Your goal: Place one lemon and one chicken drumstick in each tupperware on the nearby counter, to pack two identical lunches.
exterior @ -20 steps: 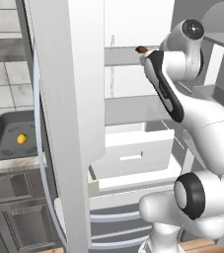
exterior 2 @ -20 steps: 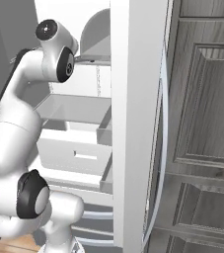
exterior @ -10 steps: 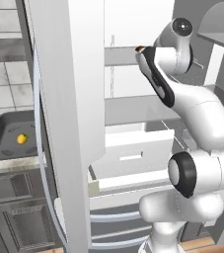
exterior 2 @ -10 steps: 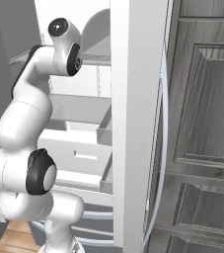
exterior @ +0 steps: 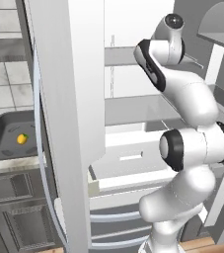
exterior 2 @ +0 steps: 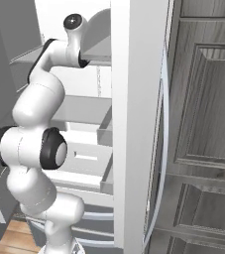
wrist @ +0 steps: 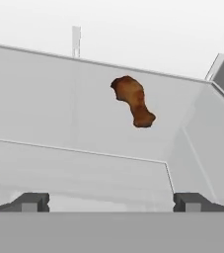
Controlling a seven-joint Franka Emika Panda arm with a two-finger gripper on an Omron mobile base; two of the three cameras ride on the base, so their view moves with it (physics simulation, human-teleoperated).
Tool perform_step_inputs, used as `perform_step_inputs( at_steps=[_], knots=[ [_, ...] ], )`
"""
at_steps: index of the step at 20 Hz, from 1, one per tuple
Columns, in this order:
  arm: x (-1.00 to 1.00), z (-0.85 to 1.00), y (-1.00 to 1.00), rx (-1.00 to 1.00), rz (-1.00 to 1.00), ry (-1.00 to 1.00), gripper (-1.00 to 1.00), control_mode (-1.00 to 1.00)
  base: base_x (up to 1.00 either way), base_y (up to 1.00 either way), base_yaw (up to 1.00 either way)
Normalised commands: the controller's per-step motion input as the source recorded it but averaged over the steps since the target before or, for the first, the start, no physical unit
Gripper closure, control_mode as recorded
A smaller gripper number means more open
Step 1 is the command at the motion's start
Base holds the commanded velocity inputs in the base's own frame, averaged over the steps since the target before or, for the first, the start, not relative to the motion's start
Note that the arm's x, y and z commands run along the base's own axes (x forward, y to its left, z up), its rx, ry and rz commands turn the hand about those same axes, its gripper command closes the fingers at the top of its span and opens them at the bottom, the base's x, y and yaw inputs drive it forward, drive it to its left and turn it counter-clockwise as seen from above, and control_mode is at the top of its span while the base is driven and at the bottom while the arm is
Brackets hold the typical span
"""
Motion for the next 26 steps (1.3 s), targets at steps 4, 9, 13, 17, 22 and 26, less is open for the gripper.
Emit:
perform_step_inputs(
  at_steps=[4, 9, 13, 17, 22, 26],
  knots=[
    [0.56, 0.00, -0.15, 0.00, 0.00, 0.06, -1.00, -1.00, 0.00, 0.00, 0.00],
    [0.46, 0.00, -0.10, 0.00, 0.00, 0.06, -1.00, -1.00, 0.00, 0.00, 0.00],
    [0.47, 0.00, -0.10, 0.00, 0.00, 0.05, -1.00, -1.00, 0.00, 0.00, 0.00],
    [0.51, -0.01, -0.09, 0.00, 0.01, 0.01, -1.00, -1.00, 0.00, 0.00, 0.00],
    [0.53, -0.11, -0.06, 0.00, 0.01, 0.00, -1.00, -1.00, 0.00, 0.00, 0.00],
    [0.39, -0.17, -0.05, 0.00, 0.02, 0.01, -1.00, -1.00, 0.00, 0.00, 0.00]
  ],
)
